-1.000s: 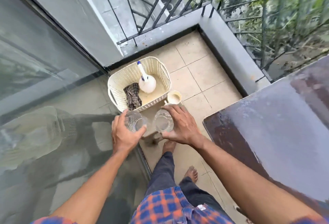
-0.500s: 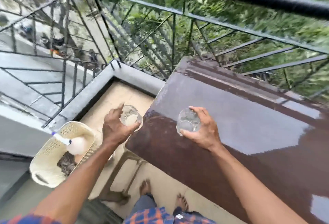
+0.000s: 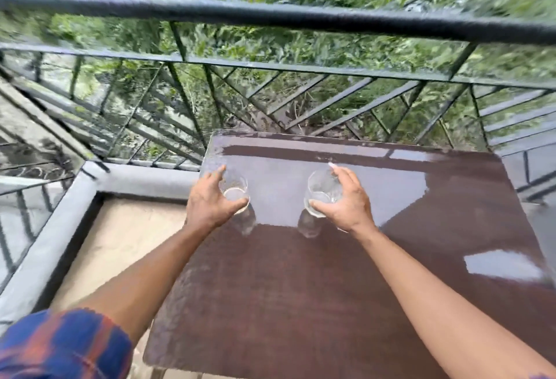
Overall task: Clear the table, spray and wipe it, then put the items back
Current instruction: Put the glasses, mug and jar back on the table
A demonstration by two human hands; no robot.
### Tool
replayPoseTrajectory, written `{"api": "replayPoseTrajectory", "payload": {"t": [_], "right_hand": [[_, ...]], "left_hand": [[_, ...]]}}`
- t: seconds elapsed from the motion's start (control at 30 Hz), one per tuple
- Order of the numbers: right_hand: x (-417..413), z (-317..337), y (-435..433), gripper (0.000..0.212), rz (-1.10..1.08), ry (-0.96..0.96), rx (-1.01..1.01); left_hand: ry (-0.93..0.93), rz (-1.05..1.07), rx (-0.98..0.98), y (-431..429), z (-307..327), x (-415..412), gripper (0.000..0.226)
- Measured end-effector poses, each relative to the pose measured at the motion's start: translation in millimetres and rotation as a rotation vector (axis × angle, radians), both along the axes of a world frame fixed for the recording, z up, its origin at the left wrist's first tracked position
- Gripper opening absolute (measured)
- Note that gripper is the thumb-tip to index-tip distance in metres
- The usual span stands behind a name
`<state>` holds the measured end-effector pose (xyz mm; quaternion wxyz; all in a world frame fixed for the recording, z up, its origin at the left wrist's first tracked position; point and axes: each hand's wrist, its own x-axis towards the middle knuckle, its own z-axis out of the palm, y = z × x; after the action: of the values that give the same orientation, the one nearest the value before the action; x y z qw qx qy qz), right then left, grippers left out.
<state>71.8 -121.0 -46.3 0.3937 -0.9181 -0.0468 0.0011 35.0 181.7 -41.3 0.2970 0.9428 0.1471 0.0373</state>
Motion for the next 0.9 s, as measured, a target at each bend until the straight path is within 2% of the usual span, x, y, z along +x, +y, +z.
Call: {"api": "replayPoseTrajectory", "payload": {"t": [0.23,0.37,0.5,0.9], "right_hand": [[80.8,-13.3,40.7,0.103,-0.008,0.033,-0.060],[115.2,-16.4,60.8,0.105,0.003,0.052,-0.094],[132.5,-17.5,75.8,0.106,-0.008,0.079,-0.100],[130.9,-34.2,101.4,0.103,0.011,0.110,-0.141]], "left_hand": [[0.029,-0.038,-0.030,-2.4,-7.4,94.6,0.102],[0.076,-0.072,0.033,6.8,-15.4,128.5,0.099],[0.093,-0.073,0.079,12.8,-21.6,145.1,0.098],[0.152,-0.064,0.051,24.6,-43.1,158.4,0.103]]}}
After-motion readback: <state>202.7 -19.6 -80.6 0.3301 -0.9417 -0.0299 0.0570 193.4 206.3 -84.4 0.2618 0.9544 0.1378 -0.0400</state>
